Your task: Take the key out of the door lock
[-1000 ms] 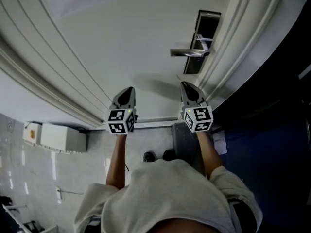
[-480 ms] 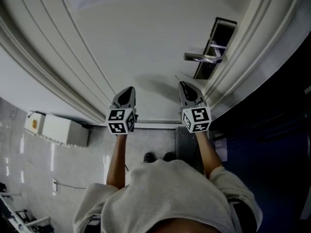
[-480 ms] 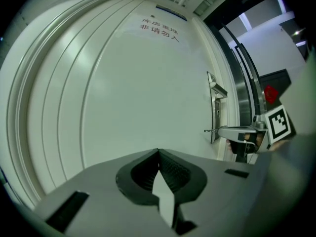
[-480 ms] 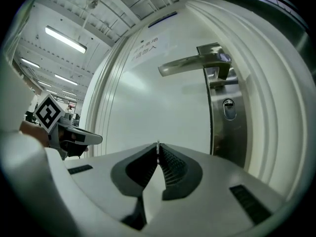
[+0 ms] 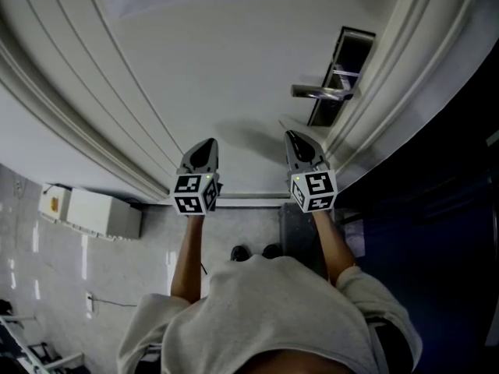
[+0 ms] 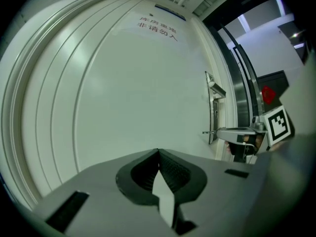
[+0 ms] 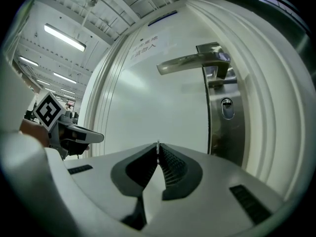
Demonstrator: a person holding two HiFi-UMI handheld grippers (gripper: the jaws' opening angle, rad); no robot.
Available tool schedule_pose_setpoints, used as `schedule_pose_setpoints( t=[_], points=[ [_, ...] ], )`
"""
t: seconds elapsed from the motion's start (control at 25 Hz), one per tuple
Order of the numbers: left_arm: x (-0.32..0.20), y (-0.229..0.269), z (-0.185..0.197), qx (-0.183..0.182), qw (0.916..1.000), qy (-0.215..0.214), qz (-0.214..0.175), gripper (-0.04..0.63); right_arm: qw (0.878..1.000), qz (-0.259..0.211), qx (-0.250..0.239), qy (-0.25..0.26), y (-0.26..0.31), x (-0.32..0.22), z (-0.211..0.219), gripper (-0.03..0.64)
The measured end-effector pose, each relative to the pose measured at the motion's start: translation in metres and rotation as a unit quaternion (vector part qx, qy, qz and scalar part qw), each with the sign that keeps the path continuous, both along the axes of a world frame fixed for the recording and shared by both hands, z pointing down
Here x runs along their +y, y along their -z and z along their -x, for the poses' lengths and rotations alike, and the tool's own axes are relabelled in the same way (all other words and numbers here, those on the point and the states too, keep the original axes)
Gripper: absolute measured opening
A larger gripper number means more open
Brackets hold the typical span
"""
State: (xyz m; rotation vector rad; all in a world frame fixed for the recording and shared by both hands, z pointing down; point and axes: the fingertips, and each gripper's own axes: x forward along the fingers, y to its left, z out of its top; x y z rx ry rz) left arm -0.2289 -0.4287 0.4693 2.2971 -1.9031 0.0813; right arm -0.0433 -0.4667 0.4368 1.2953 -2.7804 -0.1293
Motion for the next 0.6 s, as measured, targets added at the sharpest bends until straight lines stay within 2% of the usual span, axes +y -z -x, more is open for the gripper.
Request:
schedule_pose_setpoints(
  t=[0.6],
  points=[
    [-0.0098,-0.0013,-0.0060,0.004,0.9999,-0.008,0.004,0.018,1.000,0.001,0.003,-0.004,-0.0025,-0.0071,-0.0024,0.029]
  ],
)
